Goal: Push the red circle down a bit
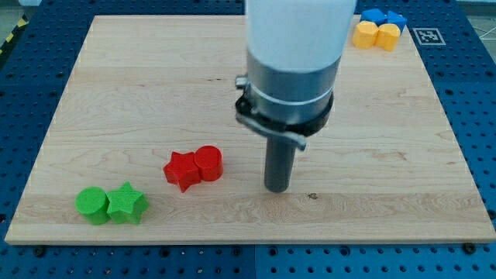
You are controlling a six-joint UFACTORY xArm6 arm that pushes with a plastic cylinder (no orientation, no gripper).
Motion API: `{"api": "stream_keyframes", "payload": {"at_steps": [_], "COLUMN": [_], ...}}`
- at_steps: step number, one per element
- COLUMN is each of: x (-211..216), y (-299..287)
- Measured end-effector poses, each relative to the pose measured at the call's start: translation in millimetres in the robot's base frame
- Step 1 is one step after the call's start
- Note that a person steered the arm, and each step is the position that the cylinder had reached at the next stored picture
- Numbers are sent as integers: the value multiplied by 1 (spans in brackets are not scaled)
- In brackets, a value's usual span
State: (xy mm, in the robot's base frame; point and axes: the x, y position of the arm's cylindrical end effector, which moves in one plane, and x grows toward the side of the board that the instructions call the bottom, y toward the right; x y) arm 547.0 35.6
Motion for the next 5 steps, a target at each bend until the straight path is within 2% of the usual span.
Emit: {"api": "stream_keyframes", "payload": {"at_steps": [1,3,5], "x": [-28,-59,-45], "y": [-4,-55,-91]}}
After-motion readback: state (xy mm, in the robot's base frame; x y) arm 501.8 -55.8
